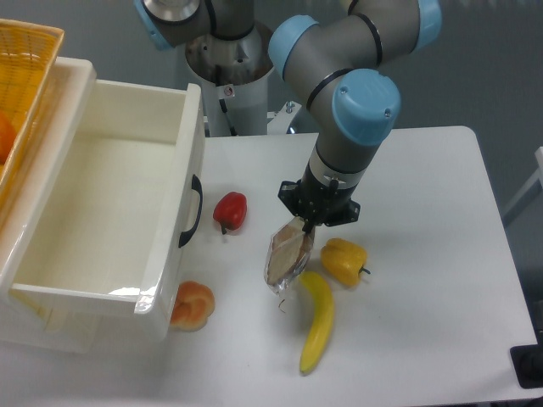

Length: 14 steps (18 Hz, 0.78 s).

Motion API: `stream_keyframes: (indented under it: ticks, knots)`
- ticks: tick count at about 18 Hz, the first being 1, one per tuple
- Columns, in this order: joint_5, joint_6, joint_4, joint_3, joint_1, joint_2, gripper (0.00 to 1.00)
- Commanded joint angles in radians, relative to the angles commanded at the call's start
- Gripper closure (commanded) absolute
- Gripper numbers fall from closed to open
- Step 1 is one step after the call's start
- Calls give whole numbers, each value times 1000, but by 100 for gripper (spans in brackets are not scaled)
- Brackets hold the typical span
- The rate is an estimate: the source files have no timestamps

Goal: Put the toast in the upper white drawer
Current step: 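Hold the bagged toast in the gripper above the table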

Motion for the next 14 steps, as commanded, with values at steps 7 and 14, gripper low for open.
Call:
stream_keyframes:
  ticks: [7, 14]
  knots:
    - [-3, -9, -8, 8, 5, 8, 100]
    - [-9, -73, -54, 12, 26, 57, 100]
